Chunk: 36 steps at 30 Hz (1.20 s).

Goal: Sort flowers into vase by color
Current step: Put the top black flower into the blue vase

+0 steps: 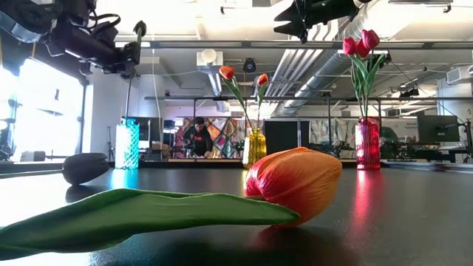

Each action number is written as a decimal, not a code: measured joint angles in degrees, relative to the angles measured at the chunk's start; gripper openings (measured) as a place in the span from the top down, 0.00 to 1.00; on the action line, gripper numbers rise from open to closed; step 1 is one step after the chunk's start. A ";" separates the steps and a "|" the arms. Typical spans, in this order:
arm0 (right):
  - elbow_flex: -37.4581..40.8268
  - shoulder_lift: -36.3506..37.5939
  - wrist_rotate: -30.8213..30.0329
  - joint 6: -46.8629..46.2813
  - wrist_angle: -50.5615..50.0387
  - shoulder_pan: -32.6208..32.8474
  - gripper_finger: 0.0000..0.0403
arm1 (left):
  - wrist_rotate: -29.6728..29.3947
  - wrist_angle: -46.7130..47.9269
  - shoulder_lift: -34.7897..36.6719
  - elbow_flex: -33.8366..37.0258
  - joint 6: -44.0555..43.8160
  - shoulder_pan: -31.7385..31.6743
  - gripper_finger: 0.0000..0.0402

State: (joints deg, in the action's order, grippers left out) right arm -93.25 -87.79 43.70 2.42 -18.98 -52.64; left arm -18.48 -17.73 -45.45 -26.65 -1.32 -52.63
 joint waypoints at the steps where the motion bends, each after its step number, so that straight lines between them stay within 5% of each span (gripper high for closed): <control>1: 0.00 0.00 0.00 0.00 0.00 0.00 0.53 | -0.01 -0.03 0.00 0.00 0.00 -0.01 0.97; 14: 0.00 0.02 0.00 -1.36 -1.36 0.00 0.53 | -0.36 2.03 0.00 0.00 -2.49 0.01 0.89; 24: 0.00 0.02 0.00 -2.48 -0.34 0.00 0.53 | 0.20 7.42 -0.02 -0.61 -7.61 0.21 0.64; 36: 0.00 0.02 0.00 -2.14 0.28 0.00 0.53 | 6.88 33.39 -0.02 -13.20 -9.08 0.21 0.47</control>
State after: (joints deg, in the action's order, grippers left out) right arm -93.25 -87.77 43.70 0.27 -18.70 -52.64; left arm -11.60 15.66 -45.47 -39.85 -10.40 -52.42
